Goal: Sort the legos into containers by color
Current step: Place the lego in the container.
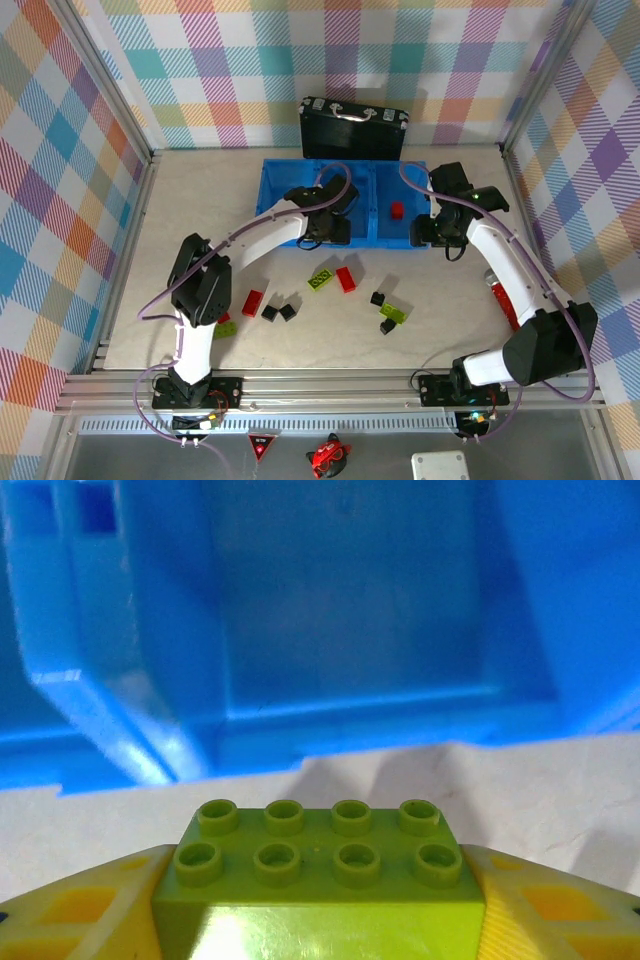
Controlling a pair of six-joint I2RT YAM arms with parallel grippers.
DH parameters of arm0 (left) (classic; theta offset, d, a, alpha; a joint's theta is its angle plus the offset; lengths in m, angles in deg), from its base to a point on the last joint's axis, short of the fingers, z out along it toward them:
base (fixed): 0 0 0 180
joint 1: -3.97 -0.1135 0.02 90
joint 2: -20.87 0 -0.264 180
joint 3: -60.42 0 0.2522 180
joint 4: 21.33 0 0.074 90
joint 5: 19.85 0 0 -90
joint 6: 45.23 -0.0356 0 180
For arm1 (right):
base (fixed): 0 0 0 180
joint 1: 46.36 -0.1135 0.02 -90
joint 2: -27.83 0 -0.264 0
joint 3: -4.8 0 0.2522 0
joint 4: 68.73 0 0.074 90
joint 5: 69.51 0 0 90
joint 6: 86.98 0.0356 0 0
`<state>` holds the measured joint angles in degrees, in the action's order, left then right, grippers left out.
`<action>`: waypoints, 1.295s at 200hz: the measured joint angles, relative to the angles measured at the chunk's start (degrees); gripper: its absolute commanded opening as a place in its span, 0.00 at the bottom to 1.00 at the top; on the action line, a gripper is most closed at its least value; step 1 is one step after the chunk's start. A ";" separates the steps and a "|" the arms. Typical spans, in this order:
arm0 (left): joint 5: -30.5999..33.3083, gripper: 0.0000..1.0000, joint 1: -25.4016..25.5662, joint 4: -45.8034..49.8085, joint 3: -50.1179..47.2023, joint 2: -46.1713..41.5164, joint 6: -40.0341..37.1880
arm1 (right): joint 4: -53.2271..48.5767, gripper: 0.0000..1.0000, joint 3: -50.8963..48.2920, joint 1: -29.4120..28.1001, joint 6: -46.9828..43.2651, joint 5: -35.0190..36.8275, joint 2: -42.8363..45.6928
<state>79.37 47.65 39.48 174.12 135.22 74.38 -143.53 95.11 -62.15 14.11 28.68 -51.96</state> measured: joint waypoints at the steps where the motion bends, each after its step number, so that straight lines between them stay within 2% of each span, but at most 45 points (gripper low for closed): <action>1: 0.04 0.60 0.02 -0.02 0.24 0.20 0.17 | 0.00 0.61 0.00 0.00 0.00 0.00 0.00; 110: 0.79 0.61 0.17 -0.59 15.21 12.70 2.25 | -0.22 0.62 -1.66 0.00 -0.04 0.00 2.45; 194: -0.61 0.62 0.00 1.09 16.90 17.84 0.81 | -0.35 0.62 -1.90 0.00 -0.50 -0.02 2.51; 259: -1.60 0.67 -0.37 0.87 16.92 18.47 0.17 | -0.35 0.62 -1.90 0.00 -0.48 -0.02 2.49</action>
<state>77.77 47.27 40.35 191.04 153.69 74.55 -143.88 93.21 -62.15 13.63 28.66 -49.47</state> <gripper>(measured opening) 0.671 0.617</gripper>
